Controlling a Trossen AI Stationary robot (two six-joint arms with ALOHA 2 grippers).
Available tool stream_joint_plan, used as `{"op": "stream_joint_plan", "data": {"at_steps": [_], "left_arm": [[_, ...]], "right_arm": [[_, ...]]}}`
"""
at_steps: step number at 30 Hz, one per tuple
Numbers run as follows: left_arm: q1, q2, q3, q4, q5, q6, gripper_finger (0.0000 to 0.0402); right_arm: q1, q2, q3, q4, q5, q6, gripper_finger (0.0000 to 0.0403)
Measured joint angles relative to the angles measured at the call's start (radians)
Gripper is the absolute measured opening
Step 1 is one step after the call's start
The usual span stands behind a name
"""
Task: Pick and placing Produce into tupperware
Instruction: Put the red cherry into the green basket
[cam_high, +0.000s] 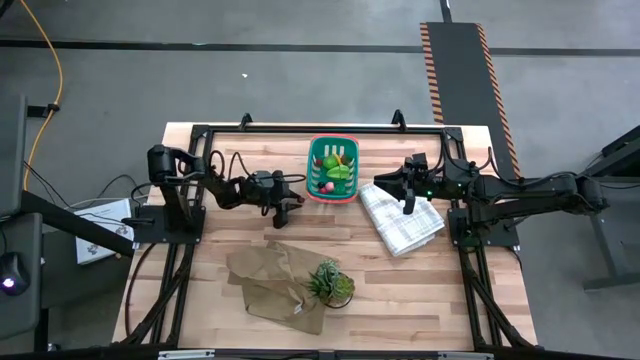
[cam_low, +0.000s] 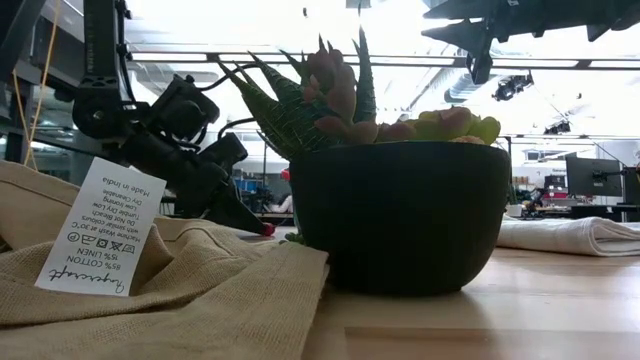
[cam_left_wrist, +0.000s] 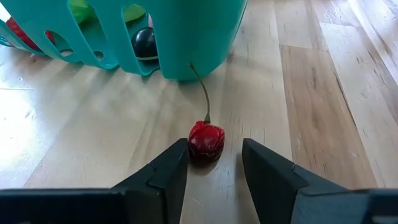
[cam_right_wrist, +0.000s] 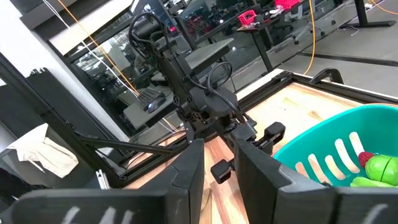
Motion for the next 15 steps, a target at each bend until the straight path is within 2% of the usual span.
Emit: {"op": "stream_joint_plan", "data": {"at_steps": [15], "left_arm": [[0.000, 0.000, 0.000, 0.001, -0.002, 0.000, 0.0047]], "right_arm": [[0.000, 0.000, 0.000, 0.000, 0.000, 0.000, 0.0079]]}}
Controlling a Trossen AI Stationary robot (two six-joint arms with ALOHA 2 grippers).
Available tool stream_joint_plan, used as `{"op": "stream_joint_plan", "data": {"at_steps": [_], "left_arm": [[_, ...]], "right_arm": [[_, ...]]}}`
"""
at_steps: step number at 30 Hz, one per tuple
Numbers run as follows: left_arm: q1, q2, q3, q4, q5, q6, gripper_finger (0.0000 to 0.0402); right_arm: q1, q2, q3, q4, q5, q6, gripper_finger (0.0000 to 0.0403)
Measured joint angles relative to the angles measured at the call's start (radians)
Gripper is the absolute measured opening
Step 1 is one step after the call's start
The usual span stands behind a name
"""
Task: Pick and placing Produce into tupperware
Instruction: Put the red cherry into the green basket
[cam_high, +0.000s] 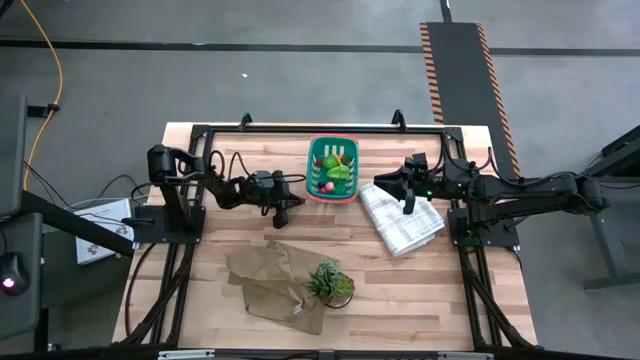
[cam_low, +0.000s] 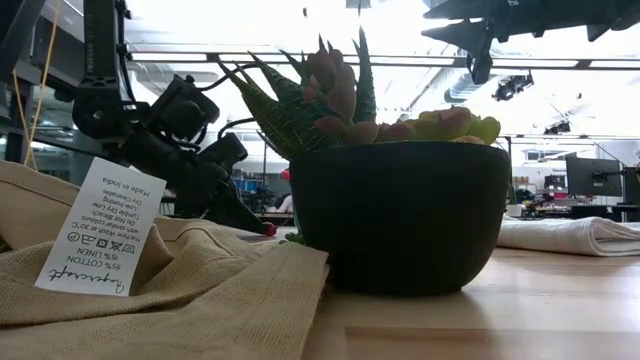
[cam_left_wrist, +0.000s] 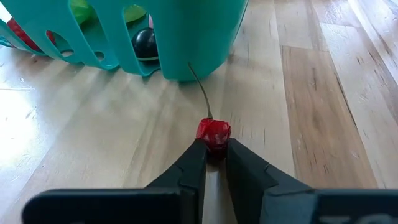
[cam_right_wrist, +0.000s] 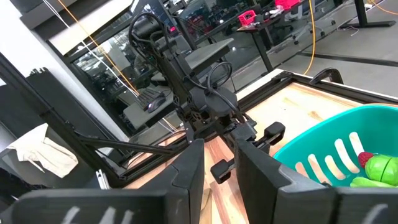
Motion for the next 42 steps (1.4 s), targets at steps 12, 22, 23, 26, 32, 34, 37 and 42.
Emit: {"op": "stream_joint_plan", "data": {"at_steps": [12, 22, 23, 26, 32, 34, 37, 42], "left_arm": [[0.000, 0.000, 0.000, 0.000, 0.005, 0.000, 0.0029], [-0.001, -0.001, 0.001, -0.028, 0.125, -0.004, 0.0028], [-0.001, -0.001, 0.000, -0.028, 0.138, -0.007, 0.0028], [-0.002, 0.000, 0.000, -0.019, 0.202, -0.010, 0.0028], [-0.055, 0.000, -0.001, -0.025, 0.247, 0.000, 0.0028], [-0.081, 0.000, 0.002, -0.022, 0.247, 0.000, 0.0028], [-0.111, 0.000, 0.020, -0.015, 0.247, 0.000, 0.0028], [-0.120, 0.000, 0.055, -0.015, 0.216, 0.004, 0.0028]], "right_arm": [[0.000, 0.000, 0.000, -0.008, 0.000, -0.008, 0.0079], [0.000, 0.000, 0.000, -0.020, 0.000, -0.008, 0.0079], [0.000, 0.000, 0.000, -0.021, 0.000, -0.008, 0.0079], [0.000, 0.000, 0.000, -0.022, 0.000, -0.008, 0.0079], [0.000, 0.000, 0.000, -0.023, 0.000, -0.008, 0.0079], [0.000, 0.000, 0.000, -0.027, 0.006, -0.008, 0.0079], [0.000, 0.000, 0.000, -0.037, 0.011, -0.007, 0.0079], [0.000, 0.000, 0.000, -0.037, 0.011, 0.001, 0.0079]]}}
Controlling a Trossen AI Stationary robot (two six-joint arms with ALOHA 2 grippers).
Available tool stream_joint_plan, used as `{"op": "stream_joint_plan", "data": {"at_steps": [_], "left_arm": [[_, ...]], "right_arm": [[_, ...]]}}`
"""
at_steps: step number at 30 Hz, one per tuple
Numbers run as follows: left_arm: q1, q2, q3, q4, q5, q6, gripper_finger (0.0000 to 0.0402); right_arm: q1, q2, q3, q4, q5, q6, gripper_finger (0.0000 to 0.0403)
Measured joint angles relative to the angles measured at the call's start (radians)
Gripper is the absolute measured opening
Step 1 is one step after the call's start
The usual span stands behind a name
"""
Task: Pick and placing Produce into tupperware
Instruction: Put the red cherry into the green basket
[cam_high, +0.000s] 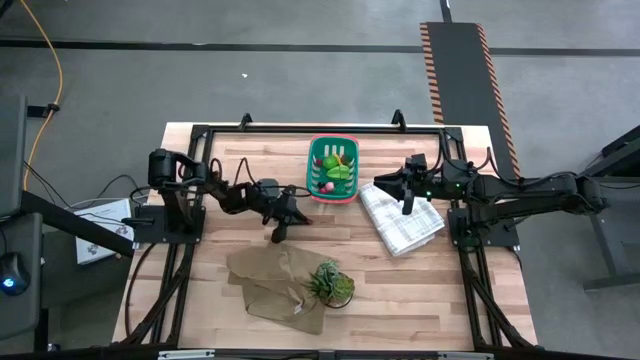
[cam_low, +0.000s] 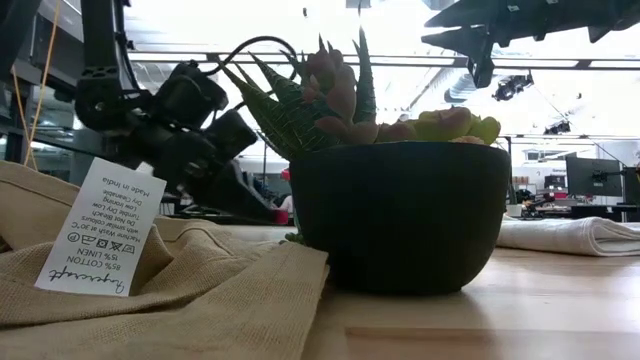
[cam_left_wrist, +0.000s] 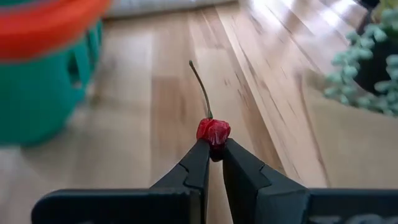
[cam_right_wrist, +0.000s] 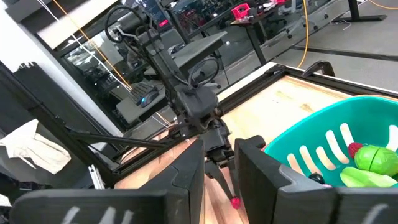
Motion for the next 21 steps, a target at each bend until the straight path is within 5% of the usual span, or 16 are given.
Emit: {"op": "stream_joint_plan", "data": {"at_steps": [12, 21], "left_arm": [[0.001, -0.012, 0.058, -0.011, 0.019, 0.000, 0.0028], [0.001, -0.154, 0.058, -0.137, -0.022, 0.017, 0.0028]], "right_arm": [[0.000, 0.000, 0.000, -0.003, 0.000, 0.000, 0.0079], [0.000, 0.000, 0.000, -0.006, 0.000, 0.000, 0.0079]]}}
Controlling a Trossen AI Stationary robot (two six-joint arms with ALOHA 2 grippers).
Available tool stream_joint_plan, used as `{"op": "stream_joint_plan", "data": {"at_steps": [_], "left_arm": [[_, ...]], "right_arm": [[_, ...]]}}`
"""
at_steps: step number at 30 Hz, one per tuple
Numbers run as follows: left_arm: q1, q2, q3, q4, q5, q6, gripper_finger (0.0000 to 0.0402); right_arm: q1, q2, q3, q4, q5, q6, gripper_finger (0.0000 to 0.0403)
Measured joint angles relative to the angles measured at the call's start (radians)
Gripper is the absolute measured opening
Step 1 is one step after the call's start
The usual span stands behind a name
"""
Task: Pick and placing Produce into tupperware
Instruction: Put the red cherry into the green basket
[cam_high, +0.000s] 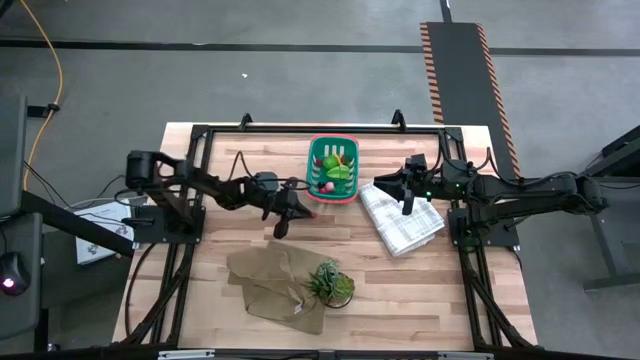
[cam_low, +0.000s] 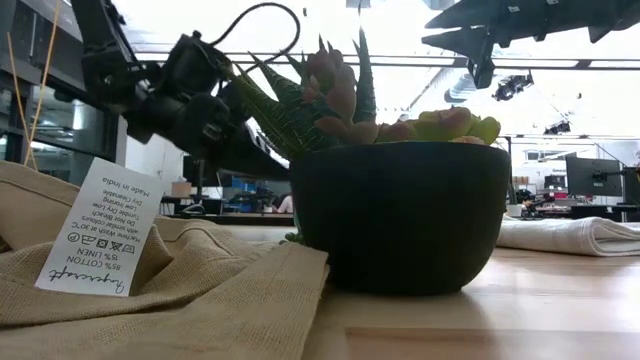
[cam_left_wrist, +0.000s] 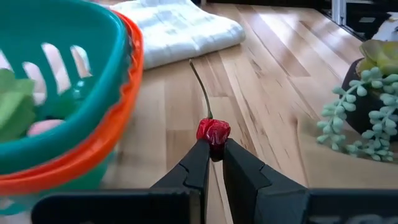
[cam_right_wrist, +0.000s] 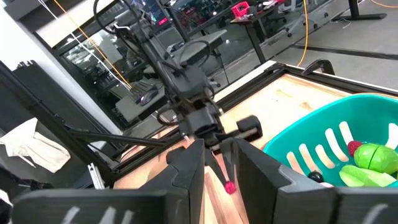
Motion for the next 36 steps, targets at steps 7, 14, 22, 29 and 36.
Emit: {"op": "stream_joint_plan", "data": {"at_steps": [7, 14, 22, 29, 36], "left_arm": [[0.000, -0.153, 0.000, -0.165, -0.076, 0.036, 0.0028], [0.001, -0.286, 0.000, -0.282, -0.153, 0.040, 0.0028], [0.006, -0.440, 0.055, -0.448, -0.248, 0.044, 0.0028], [0.092, -0.465, 0.285, -0.800, -0.251, 0.085, 0.0028], [0.223, -0.465, 0.475, -1.002, -0.207, 0.073, 0.0028]], "right_arm": [[0.000, 0.000, 0.000, 0.000, 0.000, 0.000, 0.0079], [0.000, 0.000, 0.000, 0.015, 0.000, 0.003, 0.0079], [0.000, 0.000, 0.000, 0.074, -0.008, 0.001, 0.0079], [0.000, 0.000, 0.000, 0.106, -0.008, 0.000, 0.0079], [0.000, 0.000, 0.000, 0.147, -0.013, 0.024, 0.0079]]}}
